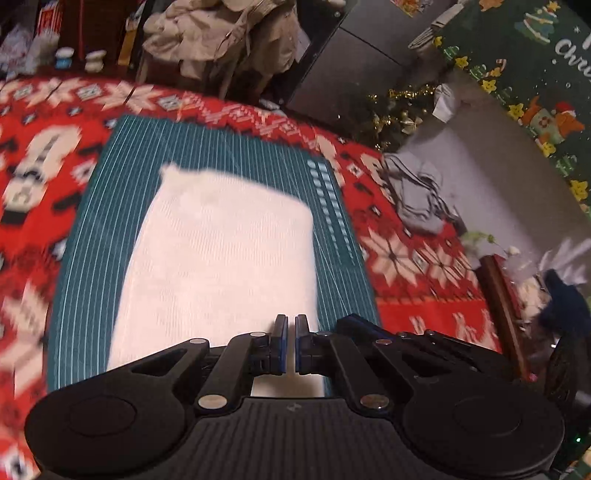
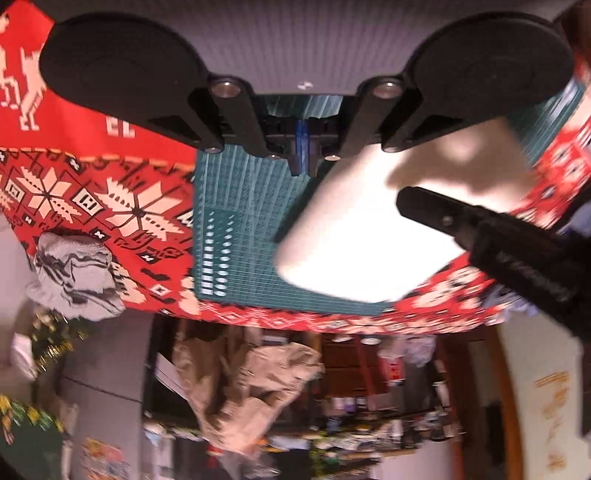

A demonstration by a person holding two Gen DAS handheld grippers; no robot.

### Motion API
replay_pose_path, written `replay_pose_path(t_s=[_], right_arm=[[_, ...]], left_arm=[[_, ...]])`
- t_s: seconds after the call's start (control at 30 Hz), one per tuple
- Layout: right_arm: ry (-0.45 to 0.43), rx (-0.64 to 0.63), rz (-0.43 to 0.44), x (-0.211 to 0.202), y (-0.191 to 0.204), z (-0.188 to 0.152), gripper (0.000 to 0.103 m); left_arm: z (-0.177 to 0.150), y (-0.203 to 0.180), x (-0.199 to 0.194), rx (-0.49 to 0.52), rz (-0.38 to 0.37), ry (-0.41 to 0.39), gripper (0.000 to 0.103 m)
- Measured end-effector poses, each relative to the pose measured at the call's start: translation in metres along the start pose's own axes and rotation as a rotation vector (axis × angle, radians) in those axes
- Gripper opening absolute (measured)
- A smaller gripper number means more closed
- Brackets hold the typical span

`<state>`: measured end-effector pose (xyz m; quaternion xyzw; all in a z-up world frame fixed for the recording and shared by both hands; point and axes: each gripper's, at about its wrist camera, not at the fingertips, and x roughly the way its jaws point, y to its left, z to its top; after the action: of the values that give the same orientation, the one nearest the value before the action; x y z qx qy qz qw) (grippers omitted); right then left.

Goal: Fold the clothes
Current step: 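Smooth the folded sweater's corner with the closed left gripper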

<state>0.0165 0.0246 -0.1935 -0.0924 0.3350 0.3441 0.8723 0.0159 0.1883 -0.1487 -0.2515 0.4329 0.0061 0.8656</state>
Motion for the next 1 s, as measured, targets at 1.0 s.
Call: replay_pose_path(t_s=[1.0], right_arm=[[0.003, -0.077, 0.034, 0.031, -0.005, 0.014, 0.000]], left_arm=[[0.040, -0.004, 0.031, -0.020, -0.034, 0.024, 0.002]])
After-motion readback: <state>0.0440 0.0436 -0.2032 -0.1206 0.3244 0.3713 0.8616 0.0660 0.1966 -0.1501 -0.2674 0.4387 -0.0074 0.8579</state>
